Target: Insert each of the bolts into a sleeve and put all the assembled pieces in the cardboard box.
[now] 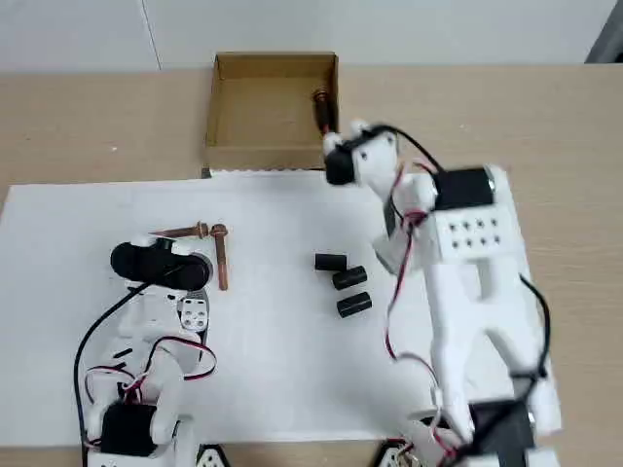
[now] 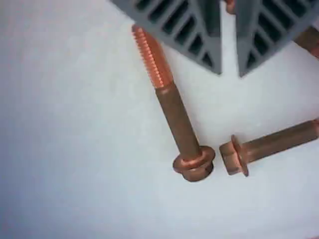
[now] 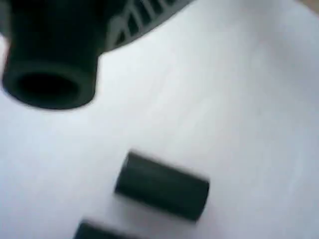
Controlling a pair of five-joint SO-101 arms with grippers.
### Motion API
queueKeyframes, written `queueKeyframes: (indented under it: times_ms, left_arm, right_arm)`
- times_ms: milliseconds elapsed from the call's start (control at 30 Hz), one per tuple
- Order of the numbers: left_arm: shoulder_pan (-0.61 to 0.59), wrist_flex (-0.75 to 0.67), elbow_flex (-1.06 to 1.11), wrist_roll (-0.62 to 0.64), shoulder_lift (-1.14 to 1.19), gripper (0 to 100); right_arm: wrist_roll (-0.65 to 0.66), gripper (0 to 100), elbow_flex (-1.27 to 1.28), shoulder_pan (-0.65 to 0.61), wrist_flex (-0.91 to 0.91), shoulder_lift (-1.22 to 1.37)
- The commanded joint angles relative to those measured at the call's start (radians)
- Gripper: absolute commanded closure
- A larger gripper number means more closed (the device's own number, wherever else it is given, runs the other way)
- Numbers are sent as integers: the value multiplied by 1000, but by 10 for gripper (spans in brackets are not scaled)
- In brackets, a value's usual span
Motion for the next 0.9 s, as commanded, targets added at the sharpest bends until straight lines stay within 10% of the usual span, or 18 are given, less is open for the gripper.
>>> queueKeyframes:
  times_ms: [0,867]
  left_arm:
    - [0,3,-119,-9,106,991]
    - [14,9,-977,451,1502,991]
  right_arm:
    - [-12,995,132,58,-31,-159]
    - [-14,995,712,271,-196,-711]
